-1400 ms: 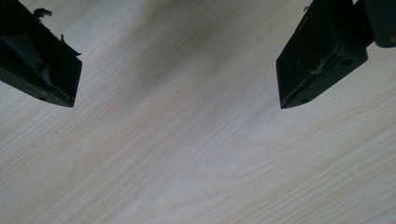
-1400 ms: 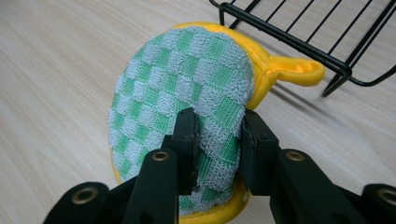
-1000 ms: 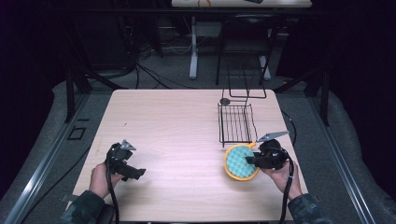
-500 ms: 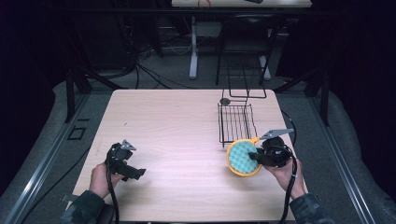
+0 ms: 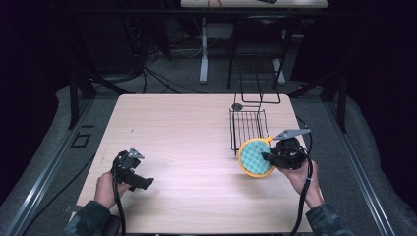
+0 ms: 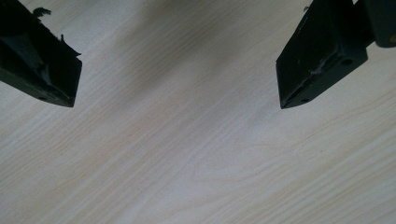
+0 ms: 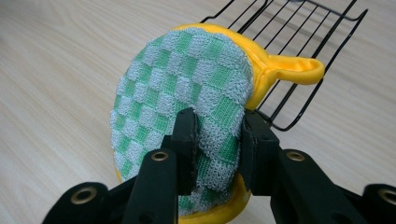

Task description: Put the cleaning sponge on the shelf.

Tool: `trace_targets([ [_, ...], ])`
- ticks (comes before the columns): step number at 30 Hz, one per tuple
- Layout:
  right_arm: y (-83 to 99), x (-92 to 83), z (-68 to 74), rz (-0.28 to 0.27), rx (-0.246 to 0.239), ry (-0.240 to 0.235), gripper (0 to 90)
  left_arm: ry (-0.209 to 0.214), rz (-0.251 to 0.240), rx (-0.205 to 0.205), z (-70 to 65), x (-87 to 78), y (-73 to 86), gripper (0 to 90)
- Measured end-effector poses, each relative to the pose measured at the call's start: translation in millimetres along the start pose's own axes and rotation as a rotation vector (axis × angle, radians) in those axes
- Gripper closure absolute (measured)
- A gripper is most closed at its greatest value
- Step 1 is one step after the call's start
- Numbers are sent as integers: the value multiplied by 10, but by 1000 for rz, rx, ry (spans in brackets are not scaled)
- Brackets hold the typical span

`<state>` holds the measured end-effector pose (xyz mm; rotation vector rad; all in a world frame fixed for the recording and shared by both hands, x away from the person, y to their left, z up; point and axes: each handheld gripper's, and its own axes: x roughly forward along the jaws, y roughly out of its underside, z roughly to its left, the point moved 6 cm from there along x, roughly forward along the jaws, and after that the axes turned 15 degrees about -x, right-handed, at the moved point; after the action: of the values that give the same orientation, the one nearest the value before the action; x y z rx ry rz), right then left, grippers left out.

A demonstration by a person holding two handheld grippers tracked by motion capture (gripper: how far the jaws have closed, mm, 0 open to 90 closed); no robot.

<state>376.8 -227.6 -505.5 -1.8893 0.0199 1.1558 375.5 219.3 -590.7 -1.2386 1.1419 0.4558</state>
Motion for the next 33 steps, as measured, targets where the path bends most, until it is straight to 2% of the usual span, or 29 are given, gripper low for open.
trace_targets([
  [15,-147,-1,-151,-32,14,43,699,3,0,-3,6,-1,0,4],
  [23,-234,50,-240,-55,28,63,698,-1,0,-2,12,1,-2,4],
  [33,-319,139,-335,-58,29,96,697,3,4,-5,15,5,-4,4],
])
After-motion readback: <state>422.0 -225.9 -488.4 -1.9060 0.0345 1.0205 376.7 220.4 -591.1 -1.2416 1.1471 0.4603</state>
